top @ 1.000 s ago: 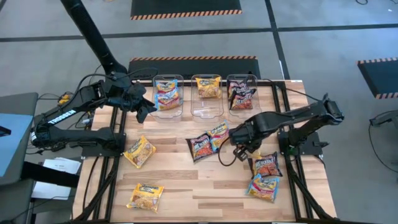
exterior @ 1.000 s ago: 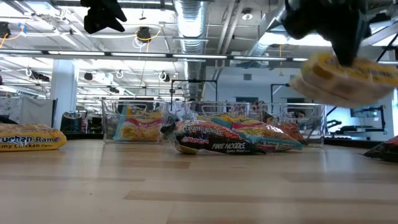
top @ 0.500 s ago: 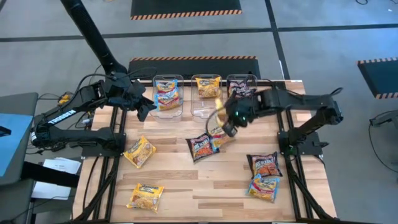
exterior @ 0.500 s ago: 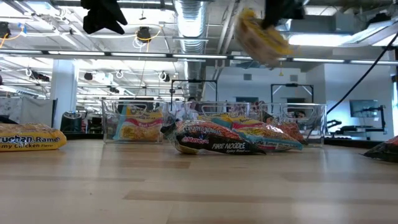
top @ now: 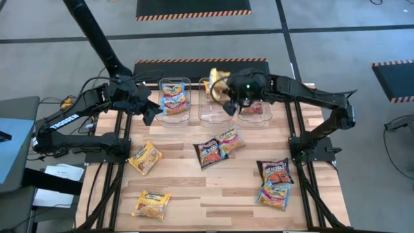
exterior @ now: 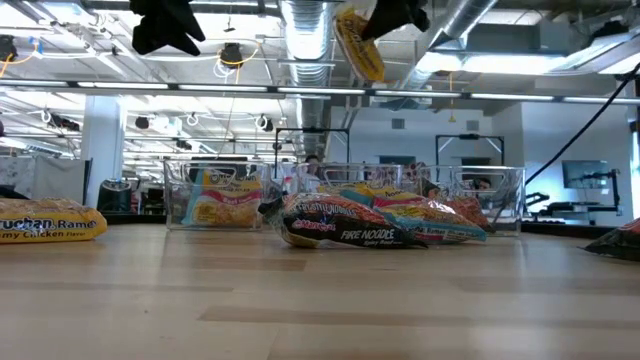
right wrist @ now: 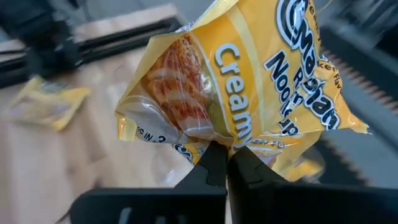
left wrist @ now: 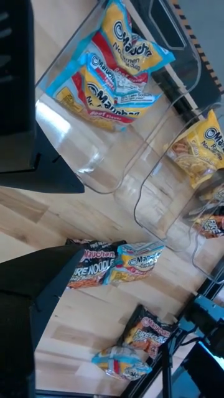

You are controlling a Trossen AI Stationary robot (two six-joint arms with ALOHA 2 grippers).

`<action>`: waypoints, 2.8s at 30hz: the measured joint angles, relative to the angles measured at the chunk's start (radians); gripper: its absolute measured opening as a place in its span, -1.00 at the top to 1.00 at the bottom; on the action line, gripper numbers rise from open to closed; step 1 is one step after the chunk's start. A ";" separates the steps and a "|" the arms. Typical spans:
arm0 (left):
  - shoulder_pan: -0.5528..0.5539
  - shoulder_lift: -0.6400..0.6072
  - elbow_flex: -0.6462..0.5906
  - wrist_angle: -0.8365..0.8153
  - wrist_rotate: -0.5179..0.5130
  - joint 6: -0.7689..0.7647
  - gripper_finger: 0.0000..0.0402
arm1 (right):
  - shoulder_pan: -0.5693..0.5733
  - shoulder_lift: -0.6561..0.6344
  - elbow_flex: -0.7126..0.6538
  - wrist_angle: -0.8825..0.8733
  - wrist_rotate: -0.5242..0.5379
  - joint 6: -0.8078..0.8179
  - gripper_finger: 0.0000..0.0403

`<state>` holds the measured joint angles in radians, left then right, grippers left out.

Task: Sort Maruchan noodles
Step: Put the yellow noodle pack into the middle transparent bin

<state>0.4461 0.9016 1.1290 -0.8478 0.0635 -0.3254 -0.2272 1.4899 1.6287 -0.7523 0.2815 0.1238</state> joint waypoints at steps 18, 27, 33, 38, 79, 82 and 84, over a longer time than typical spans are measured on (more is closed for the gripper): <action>0.000 0.000 0.000 0.000 -0.078 -0.038 0.34 | -0.097 0.004 0.001 0.137 0.350 -0.329 0.97; 0.000 0.000 0.000 0.000 -0.097 -0.038 0.34 | -0.093 0.006 -0.056 0.180 0.349 -0.327 0.97; 0.000 0.000 0.000 0.000 -0.098 -0.038 0.34 | -0.076 0.075 -0.069 0.175 0.341 -0.297 0.97; 0.000 0.000 0.000 0.000 -0.098 -0.027 0.34 | -0.054 0.161 -0.068 0.156 0.333 -0.332 0.97; 0.000 0.000 0.000 -0.001 -0.097 -0.026 0.34 | -0.132 0.482 -0.067 0.129 0.239 -0.138 0.97; 0.000 0.000 0.000 -0.001 -0.097 -0.026 0.34 | -0.141 0.491 -0.066 0.127 0.237 -0.119 0.97; 0.000 0.000 0.000 -0.001 -0.097 -0.026 0.34 | -0.146 0.510 -0.065 0.123 0.237 -0.119 0.97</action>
<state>0.4463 0.9012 1.1290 -0.8486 -0.0338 -0.3519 -0.3733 2.0001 1.5637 -0.6289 0.5182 0.0048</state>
